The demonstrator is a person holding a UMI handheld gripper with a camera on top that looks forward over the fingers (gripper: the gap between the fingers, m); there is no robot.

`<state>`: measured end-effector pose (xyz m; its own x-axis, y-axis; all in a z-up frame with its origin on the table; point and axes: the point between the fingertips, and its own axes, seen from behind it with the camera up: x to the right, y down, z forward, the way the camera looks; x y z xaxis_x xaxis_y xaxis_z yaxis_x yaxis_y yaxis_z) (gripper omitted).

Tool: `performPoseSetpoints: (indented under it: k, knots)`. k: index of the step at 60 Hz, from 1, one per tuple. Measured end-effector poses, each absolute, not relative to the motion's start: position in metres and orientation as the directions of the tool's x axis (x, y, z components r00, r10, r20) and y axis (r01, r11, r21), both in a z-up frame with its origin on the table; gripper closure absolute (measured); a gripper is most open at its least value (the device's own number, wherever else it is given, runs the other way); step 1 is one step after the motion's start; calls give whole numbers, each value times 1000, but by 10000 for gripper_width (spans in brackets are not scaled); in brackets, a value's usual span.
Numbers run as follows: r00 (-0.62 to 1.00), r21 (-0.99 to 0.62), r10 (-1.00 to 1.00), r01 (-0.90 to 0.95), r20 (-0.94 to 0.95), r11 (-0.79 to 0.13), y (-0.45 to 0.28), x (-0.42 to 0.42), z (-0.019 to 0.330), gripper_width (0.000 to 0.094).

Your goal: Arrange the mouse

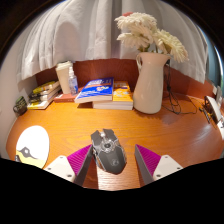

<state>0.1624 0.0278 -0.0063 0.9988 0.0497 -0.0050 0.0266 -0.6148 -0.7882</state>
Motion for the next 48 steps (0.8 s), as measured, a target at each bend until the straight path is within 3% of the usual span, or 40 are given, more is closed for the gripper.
performPoseSetpoints:
  k: [13,18,22,34,40,48]
  knots:
    - [1000,-786,0,2,2,-619,53,164,-12,145]
    - [1000,-789,-3,-4,-3,-614,62,162,-12,237]
    - [1000,-787,7,0,-6,-617,65,157,-13,404]
    - [999,-729,-39,-46,-27,-683,63,157,-10,530]
    - [998,-744,-28,-65,-62,-665,57,149,25,529]
    - [998,-835,-10,-59,-64,-548,42,133,124,528]
